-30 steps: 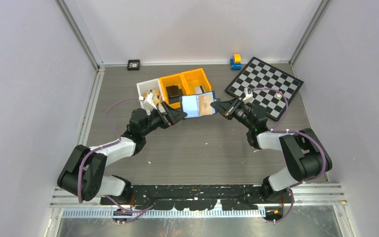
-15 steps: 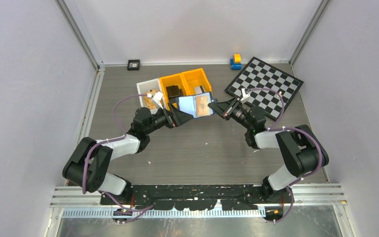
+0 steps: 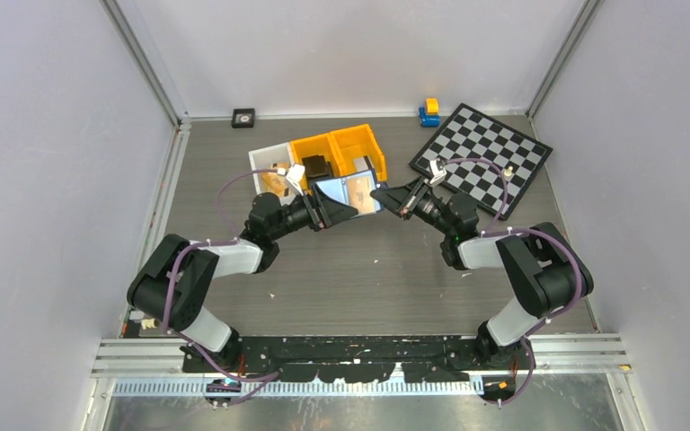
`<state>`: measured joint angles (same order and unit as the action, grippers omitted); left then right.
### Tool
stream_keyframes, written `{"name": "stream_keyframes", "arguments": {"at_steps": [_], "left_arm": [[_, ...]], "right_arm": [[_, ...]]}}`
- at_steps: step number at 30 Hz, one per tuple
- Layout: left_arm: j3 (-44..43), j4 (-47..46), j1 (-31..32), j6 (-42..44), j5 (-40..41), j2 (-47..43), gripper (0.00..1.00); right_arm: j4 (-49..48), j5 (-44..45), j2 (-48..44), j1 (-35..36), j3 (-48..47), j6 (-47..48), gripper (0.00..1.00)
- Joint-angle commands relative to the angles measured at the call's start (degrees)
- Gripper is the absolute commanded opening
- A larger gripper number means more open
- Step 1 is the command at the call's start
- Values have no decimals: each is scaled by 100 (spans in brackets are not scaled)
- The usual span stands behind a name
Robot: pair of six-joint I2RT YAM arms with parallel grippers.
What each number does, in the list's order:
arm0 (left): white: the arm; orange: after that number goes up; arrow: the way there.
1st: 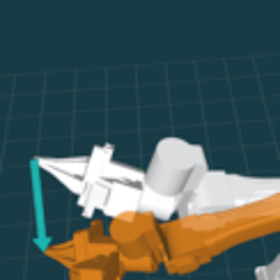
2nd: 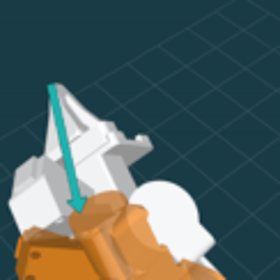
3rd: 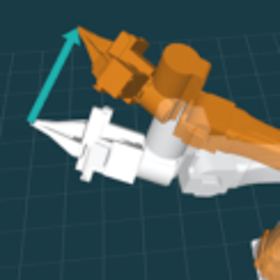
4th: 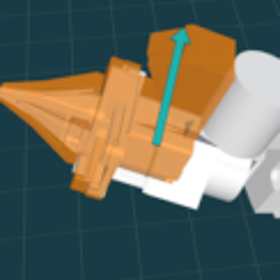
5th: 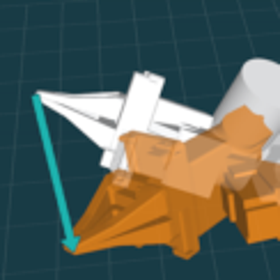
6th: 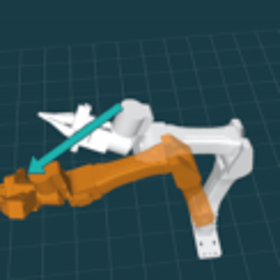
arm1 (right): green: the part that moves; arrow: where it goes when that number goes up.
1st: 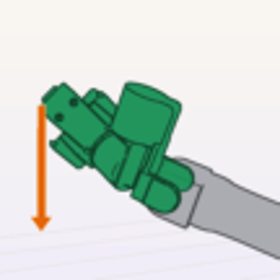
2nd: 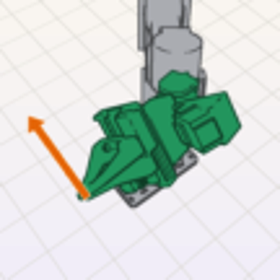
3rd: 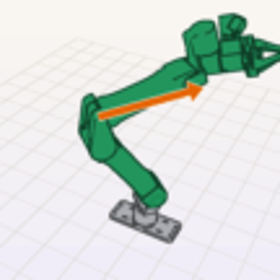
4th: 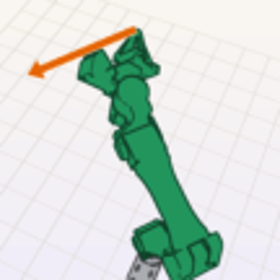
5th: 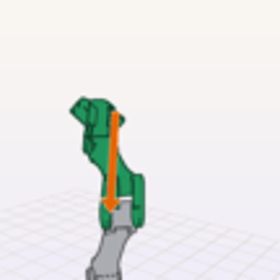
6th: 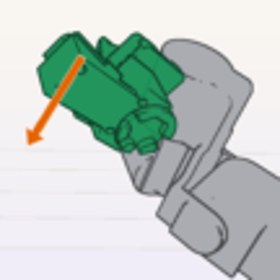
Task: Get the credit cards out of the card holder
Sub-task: Remove the credit card from the card holder.
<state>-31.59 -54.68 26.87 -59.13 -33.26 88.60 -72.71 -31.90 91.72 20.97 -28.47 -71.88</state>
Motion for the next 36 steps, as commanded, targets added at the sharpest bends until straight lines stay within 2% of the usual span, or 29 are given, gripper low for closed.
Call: {"name": "stream_keyframes", "arguments": {"at_steps": [1, 10, 15, 16, 17, 19, 21, 23, 30, 35, 36], "left_arm": [[-73, -726, -174, -152, -144, -175, 80], [110, -333, -297, 176, 97, -711, 67], [74, -225, -298, 182, 77, -650, 70], [65, -247, -300, 174, 62, -621, 68], [58, -253, -303, 169, 64, -607, 61], [65, -163, -309, 195, 92, -606, 43], [55, -18, -341, 225, 130, -641, 21], [61, 46, -372, 216, 135, -664, 8], [92, 44, -443, 162, 124, -679, 0], [91, 45, -518, 45, 77, -699, 0], [88, 38, -529, 9, 57, -687, 0]], "right_arm": [[-559, -109, 9, 76, -225, -68, 0], [-351, -180, -16, 242, -332, 135, 0], [-332, -286, 99, 396, -463, 174, 0], [-344, -307, 131, 434, -495, 176, 1], [-354, -324, 157, 460, -516, 174, 1], [-375, -326, 154, 467, -513, 182, 9], [-311, -298, 97, 469, -486, 242, 23], [-175, -231, -16, 469, -442, 346, 32], [246, -11, -325, 455, -330, 659, 38], [107, 18, -306, 424, -281, 578, 39], [102, 32, -312, 416, -268, 583, 35]]}}
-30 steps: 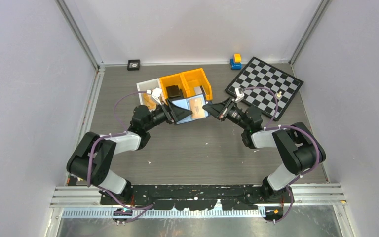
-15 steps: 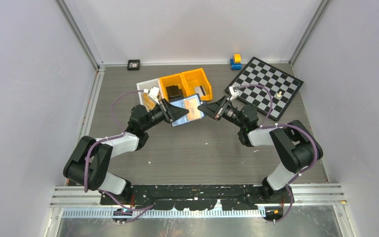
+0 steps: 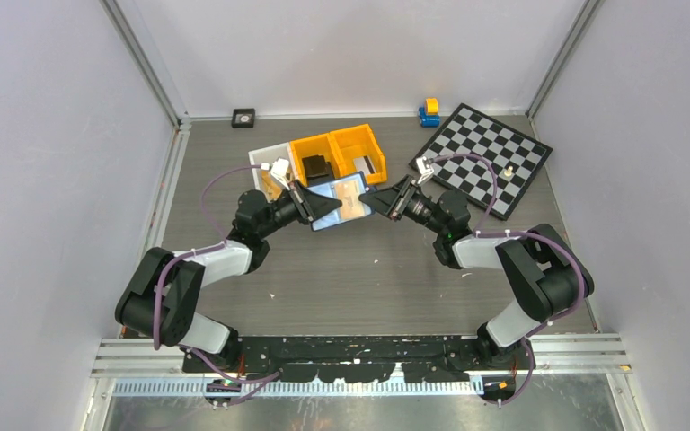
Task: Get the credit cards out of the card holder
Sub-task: Remove the credit card from the card holder.
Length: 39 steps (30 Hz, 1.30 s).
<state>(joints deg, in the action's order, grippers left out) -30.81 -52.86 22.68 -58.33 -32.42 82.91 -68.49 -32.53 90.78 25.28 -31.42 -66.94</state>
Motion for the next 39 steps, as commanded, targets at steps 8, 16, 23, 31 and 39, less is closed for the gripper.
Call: {"name": "stream_keyframes", "arguments": {"at_steps": [8, 16, 23, 31, 39], "left_arm": [[2, -261, -182, -204, -121, -37, 0], [-1, -260, -264, -263, -142, 49, 0], [14, -286, -290, -298, -165, 17, 0], [-36, -251, -308, -328, -216, 55, 1], [-40, 449, -368, -134, -16, -106, 24]], "right_arm": [[-295, 137, -278, -40, 72, 122, 29], [-530, 58, -186, -44, 61, 33, 18], [178, 72, -201, -35, -104, 239, 12], [392, 41, -269, -37, -161, 313, 1], [2256, 813, -1216, -33, -146, 1384, 1]]}}
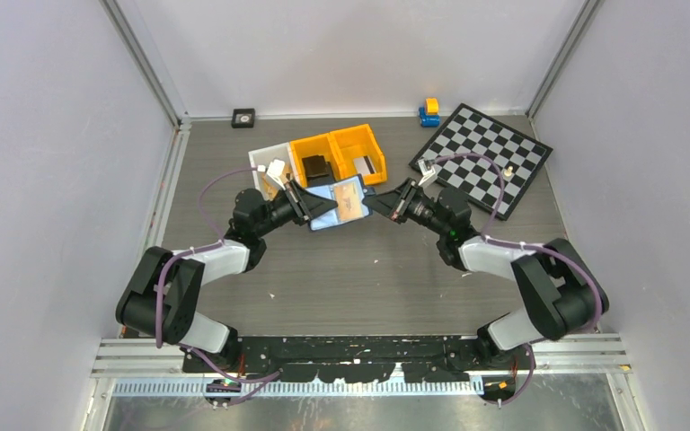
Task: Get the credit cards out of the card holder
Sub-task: Remove the credit card from the card holder.
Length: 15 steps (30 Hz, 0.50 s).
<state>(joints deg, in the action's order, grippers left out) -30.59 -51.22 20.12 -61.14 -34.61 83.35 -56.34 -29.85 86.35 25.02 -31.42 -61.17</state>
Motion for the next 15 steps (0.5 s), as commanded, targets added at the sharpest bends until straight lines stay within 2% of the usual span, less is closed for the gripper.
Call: {"name": "stream_keyframes", "arguments": {"at_steps": [1, 5, 9, 12, 15], "left_arm": [[-67, 432, -125, 195, 257, -191, 27], [-118, 719, -131, 327, 303, -272, 29], [-102, 727, -123, 394, 320, -236, 16], [-144, 720, -122, 395, 285, -165, 1], [-149, 724, -57, 450, 326, -107, 0]], "right_arm": [[1332, 706, -955, -10, -145, 980, 1], [1920, 1092, -1455, -8, -119, 1282, 1], [1975, 1048, -1554, 14, -156, 1313, 1], [2264, 1143, -1576, 153, -269, 1533, 1], [2945, 1611, -1718, 513, -494, 2052, 1]]}}
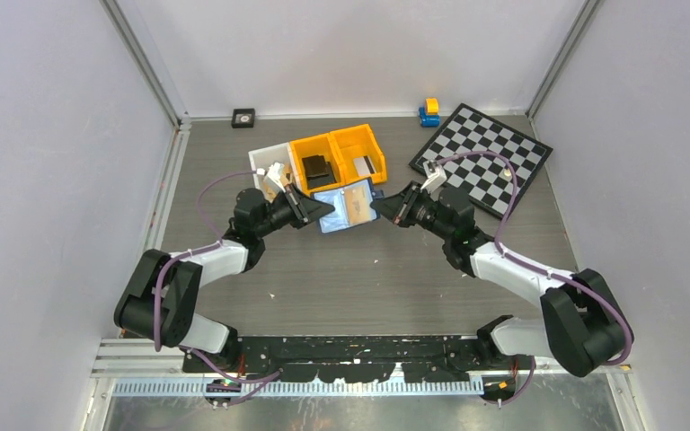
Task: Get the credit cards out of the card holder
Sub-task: Remove the credit card from the card holder.
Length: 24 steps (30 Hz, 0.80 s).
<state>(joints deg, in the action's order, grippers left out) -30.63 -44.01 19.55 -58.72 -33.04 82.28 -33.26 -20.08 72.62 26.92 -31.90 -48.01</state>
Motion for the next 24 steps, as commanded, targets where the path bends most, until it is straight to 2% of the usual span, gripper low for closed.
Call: {"name": "stream_keyframes", "arguments": {"at_steps": [1, 5, 9, 14, 17, 24], "left_arm": [[-161, 44, 49, 253, 211, 29, 0], [-339, 262, 202, 387, 237, 231, 0], [-421, 268, 266, 388, 177, 367, 18], [-454, 270, 286, 392, 106, 370, 24], [-452, 276, 286, 396, 87, 327, 33], [-471, 394, 286, 461, 82, 208, 33]], "right_arm": [[888, 843, -415, 493, -543, 953, 1], [1694, 1923, -570, 1260, -918, 1732, 0], [1970, 2461, -517, 1645, -1086, 2000, 1], [2155, 2667, -377, 1724, -1206, 2027, 0], [2250, 2824, -333, 1724, -1241, 1992, 1], [2384, 3089, -277, 1726, -1284, 1931, 1]]}}
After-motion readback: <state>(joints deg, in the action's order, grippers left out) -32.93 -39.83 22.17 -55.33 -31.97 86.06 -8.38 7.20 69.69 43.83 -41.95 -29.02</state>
